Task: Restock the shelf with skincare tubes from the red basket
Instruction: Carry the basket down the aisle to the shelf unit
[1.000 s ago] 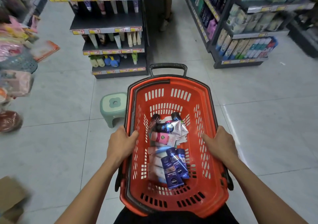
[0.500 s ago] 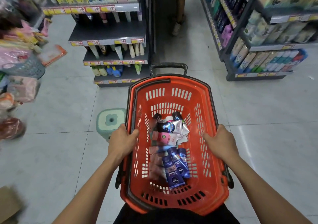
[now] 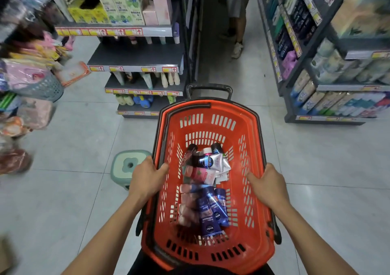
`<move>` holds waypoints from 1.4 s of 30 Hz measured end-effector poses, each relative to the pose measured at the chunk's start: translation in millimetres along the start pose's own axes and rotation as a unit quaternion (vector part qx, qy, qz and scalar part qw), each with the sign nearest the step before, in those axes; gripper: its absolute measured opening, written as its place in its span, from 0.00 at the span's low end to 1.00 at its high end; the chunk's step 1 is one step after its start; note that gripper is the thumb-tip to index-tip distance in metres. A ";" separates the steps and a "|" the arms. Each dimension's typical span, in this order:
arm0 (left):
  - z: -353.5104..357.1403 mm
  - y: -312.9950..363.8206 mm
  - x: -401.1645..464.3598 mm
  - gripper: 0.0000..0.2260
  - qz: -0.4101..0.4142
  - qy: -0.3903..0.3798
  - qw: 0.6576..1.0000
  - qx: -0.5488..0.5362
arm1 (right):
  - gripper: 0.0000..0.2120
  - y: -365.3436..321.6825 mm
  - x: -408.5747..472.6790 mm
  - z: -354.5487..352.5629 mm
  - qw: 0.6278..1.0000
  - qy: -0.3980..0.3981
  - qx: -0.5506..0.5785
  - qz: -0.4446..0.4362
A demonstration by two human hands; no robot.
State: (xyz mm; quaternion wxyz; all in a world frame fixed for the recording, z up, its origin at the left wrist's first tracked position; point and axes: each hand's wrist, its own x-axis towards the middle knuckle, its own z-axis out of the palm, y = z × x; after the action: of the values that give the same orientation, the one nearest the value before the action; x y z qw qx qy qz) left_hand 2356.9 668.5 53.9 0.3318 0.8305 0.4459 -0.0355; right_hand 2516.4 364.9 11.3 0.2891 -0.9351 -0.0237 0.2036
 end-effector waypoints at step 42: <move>-159.8 -57.2 340.4 0.19 -0.314 0.197 0.906 -0.205 | 0.18 -514.1 380.2 202.9 0.904 -0.185 -0.186 -0.337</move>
State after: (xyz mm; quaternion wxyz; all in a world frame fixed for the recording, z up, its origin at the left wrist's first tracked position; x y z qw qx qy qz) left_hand 2479.4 1027.5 27.5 0.3716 0.5512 0.7377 0.1183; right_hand 2822.3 961.9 2.5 0.1517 -0.8533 -0.4284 0.2555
